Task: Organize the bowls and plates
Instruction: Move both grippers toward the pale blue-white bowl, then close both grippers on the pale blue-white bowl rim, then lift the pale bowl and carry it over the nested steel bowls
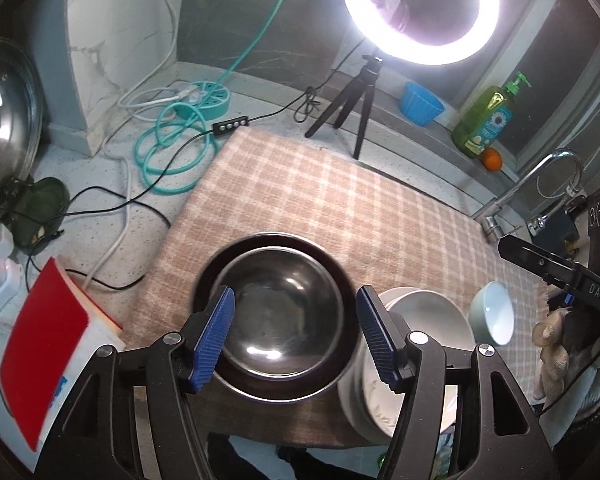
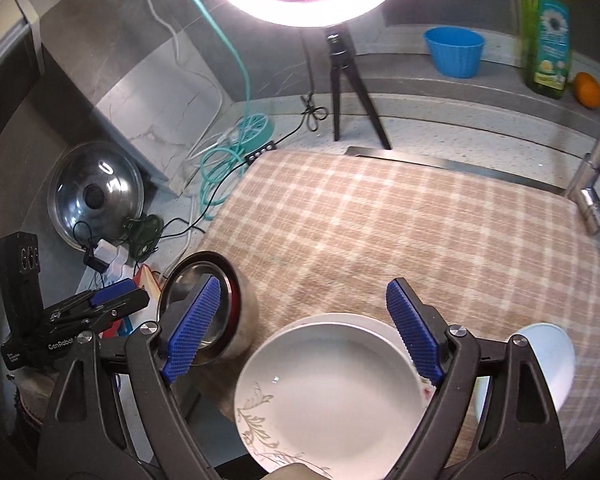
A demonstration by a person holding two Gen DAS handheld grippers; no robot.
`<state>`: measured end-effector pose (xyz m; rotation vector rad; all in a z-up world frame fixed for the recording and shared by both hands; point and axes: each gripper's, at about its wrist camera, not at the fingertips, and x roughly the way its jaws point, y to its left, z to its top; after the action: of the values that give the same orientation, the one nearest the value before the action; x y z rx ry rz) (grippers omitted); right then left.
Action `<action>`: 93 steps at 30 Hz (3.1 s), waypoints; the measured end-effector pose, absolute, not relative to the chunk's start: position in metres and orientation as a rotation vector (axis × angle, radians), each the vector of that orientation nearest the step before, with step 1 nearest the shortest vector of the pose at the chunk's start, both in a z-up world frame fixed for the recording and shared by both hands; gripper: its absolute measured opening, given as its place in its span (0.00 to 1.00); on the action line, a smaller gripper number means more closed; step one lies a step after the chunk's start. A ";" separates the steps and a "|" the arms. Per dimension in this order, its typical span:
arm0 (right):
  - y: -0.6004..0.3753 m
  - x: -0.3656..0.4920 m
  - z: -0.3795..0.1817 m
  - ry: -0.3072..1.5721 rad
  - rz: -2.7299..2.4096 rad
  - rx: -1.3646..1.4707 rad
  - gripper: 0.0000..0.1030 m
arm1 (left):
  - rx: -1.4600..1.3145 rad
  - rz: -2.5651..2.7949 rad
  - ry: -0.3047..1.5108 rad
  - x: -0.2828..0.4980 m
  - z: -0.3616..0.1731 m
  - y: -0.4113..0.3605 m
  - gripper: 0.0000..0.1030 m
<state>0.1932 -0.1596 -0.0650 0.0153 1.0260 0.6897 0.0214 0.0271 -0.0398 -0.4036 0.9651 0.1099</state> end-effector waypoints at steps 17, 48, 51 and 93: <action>-0.288 0.200 -0.061 1.013 0.484 0.089 0.85 | -0.347 -0.027 0.971 0.055 -0.037 -0.049 0.66; -0.404 0.200 -0.135 1.126 0.356 0.177 0.73 | -0.269 -0.296 1.141 0.119 -0.101 -0.206 0.47; -0.404 0.202 -0.140 1.144 0.370 0.189 0.62 | -0.272 -0.317 1.164 0.123 -0.107 -0.215 0.40; -0.360 0.202 -0.116 1.122 0.461 0.159 0.12 | -0.324 -0.317 1.100 0.113 -0.079 -0.195 0.13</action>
<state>0.2023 -0.3604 -0.1163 0.1589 1.1221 0.4606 0.1131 -0.1955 -0.0794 -0.3235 1.0997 -0.3173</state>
